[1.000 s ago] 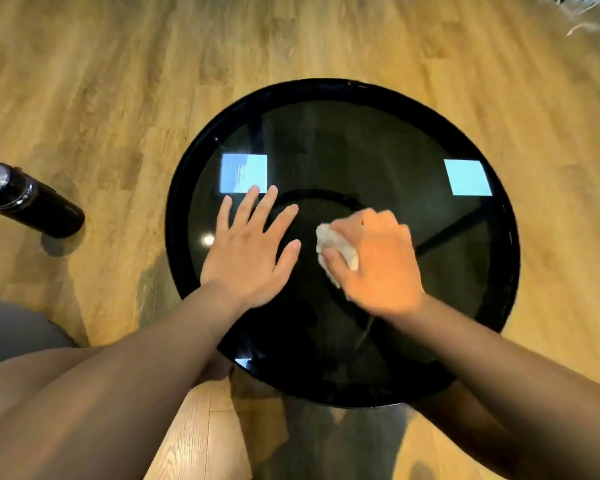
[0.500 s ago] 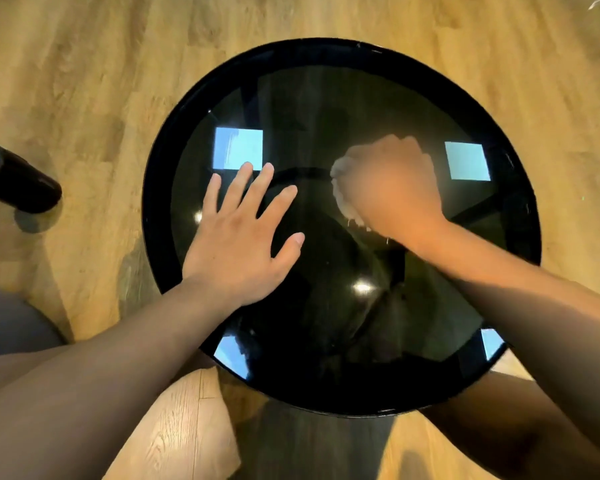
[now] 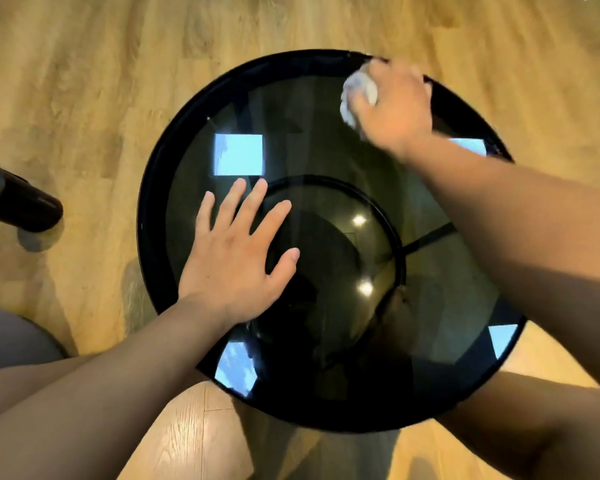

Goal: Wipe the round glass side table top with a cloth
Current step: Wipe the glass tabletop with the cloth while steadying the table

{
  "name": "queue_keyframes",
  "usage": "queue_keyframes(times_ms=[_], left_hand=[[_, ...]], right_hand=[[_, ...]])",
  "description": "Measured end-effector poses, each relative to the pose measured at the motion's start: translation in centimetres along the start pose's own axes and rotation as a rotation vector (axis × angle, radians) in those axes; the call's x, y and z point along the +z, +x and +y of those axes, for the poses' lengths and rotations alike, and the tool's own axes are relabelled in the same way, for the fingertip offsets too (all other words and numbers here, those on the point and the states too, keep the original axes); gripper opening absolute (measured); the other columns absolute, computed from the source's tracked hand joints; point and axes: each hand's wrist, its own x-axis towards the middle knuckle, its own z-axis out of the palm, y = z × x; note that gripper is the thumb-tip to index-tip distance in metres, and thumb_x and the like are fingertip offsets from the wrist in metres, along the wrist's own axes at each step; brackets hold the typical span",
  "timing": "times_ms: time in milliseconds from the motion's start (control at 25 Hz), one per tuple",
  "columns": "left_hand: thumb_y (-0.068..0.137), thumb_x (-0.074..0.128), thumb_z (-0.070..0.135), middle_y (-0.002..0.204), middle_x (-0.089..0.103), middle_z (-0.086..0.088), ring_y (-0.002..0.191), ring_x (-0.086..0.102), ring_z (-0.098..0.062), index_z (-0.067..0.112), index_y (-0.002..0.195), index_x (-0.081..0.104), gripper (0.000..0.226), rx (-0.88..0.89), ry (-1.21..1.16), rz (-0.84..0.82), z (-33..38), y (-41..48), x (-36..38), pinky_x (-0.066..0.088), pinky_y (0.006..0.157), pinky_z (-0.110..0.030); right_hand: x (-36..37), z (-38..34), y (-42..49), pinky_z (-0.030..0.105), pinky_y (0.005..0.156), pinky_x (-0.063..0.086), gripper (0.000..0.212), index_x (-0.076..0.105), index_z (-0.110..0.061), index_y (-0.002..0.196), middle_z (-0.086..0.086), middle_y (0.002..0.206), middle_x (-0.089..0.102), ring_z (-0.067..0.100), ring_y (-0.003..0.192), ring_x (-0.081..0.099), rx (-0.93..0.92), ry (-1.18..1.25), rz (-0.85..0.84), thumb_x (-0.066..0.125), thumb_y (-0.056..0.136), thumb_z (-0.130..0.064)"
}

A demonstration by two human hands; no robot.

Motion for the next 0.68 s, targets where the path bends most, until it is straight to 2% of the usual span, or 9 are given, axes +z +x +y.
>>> queue_keyframes(times_ms=[200,280,360,480,600,680], left_hand=[[0.093,0.018,0.063,0.164,0.02,-0.005,0.153,0.009,-0.027,0.031,0.151,0.031,0.068,-0.006,0.034,0.0,0.1,0.1,0.0,0.008,0.122,-0.055],[0.094,0.019,0.062,0.163,0.022,-0.007,0.152,0.011,-0.028,0.03,0.151,0.031,0.067,-0.004,0.042,0.006,0.2,0.1,0.1,0.009,0.121,-0.055],[0.096,0.021,0.061,0.163,0.023,-0.008,0.152,0.012,-0.03,0.029,0.152,0.031,0.065,-0.002,0.051,0.015,0.0,0.1,0.3,0.01,0.121,-0.056],[0.097,0.021,0.059,0.164,0.021,-0.009,0.152,0.01,-0.03,0.028,0.152,0.029,0.064,0.011,0.041,0.031,0.0,0.0,0.7,0.008,0.122,-0.055],[0.095,0.021,0.06,0.164,0.021,-0.009,0.153,0.009,-0.029,0.028,0.152,0.029,0.066,0.006,0.002,0.048,-0.3,0.0,1.0,0.007,0.122,-0.054],[0.095,0.024,0.06,0.163,0.023,-0.01,0.152,0.012,-0.03,0.026,0.151,0.032,0.066,0.012,-0.026,0.056,-0.2,0.1,1.1,0.007,0.122,-0.055]], right_hand=[[-3.9,-1.2,-19.6,0.039,0.072,0.039,0.03,0.064,-0.028,0.095,0.004,0.097,0.061,0.032,0.091,0.055,-0.053,0.034,-0.08,0.048,0.083,-0.049],[-5.8,-1.8,-28.2,0.038,0.07,0.038,0.024,0.067,-0.029,0.094,0.001,0.095,0.062,0.029,0.087,0.055,-0.107,0.107,-0.114,0.059,0.081,-0.046],[-6.8,-1.5,-32.3,0.039,0.071,0.039,0.026,0.068,-0.028,0.1,-0.002,0.097,0.062,0.025,0.089,0.057,-0.227,0.137,-0.168,0.065,0.081,-0.044],[-5.6,0.1,-28.5,0.041,0.074,0.041,0.023,0.068,-0.027,0.102,-0.001,0.096,0.062,0.025,0.088,0.056,-0.297,0.072,-0.143,0.059,0.088,-0.043],[-3.0,1.8,-21.1,0.04,0.083,0.041,0.029,0.067,-0.027,0.108,0.002,0.104,0.057,0.027,0.097,0.054,-0.226,0.129,-0.066,0.056,0.089,-0.045],[-1.9,3.3,-15.6,0.044,0.086,0.045,0.031,0.066,-0.025,0.112,0.005,0.109,0.055,0.026,0.104,0.053,-0.191,0.153,-0.017,0.057,0.09,-0.045]])
